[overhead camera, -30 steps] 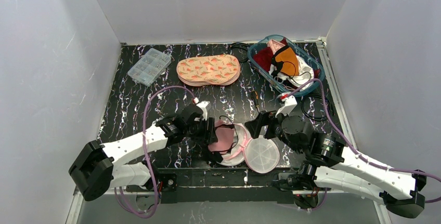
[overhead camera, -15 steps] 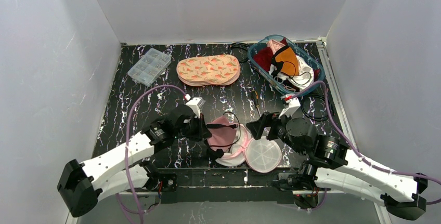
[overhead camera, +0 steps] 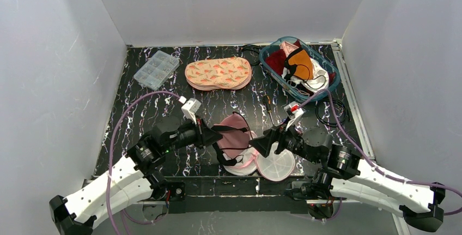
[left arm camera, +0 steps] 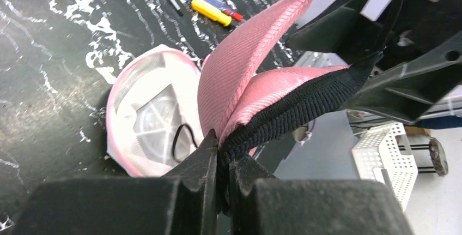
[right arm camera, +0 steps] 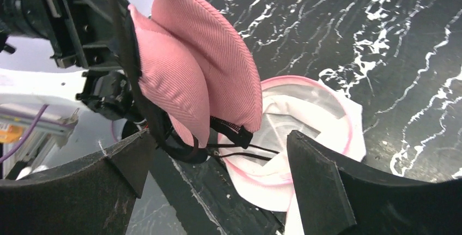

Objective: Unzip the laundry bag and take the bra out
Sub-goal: Pick up the bra from the laundry bag.

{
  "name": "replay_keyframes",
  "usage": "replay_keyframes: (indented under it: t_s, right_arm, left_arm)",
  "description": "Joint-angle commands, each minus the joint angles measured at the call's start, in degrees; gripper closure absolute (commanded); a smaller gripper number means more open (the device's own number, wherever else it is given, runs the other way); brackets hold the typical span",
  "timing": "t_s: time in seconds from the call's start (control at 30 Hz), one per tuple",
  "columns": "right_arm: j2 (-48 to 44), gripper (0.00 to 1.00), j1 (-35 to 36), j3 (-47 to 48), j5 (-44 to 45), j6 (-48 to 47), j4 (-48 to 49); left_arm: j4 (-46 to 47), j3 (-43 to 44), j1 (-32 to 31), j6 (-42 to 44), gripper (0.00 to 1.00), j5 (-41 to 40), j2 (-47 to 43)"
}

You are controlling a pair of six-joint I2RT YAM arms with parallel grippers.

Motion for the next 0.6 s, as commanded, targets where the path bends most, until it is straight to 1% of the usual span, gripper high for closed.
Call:
replay_keyframes:
  t_s: [0.0, 0.13, 0.23, 0.37, 0.47, 0.57]
  right_arm:
    - [-3.2, 0.01, 0.0, -1.3, -6.5, -4.1, 9.0]
    - [-5.0, 0.01, 0.0, -2.0, -7.7, -4.7, 11.9]
    - [-2.7, 0.01, 0.0, -0.7, -7.3, -5.0, 11.4]
    - [0.8, 0.01, 0.0, 0.6, -3.4, -4.7, 11.2]
    - [1.2, 0.01, 0.0, 0.4, -0.4, -4.2, 12.1]
    - [1.3, 0.01, 0.0, -0.3, -0.7, -3.9, 15.2]
  left_arm:
    - [3.7, 0.1, 0.3, 0.4, 1.0, 4.0, -2.8]
    - [4.4, 0.5, 0.2, 0.7, 1.0, 5.4, -4.1]
    - [4.7, 1.3, 0.3, 0.6, 1.0, 6.3, -4.0]
    - [6.2, 2.3, 0.3, 0.2, 1.0, 8.4, -3.7]
    - [6.5, 2.9, 0.3, 0.1, 1.0, 9.5, -4.1]
    - [7.0, 3.0, 0.2, -0.1, 1.0, 10.1, -5.1]
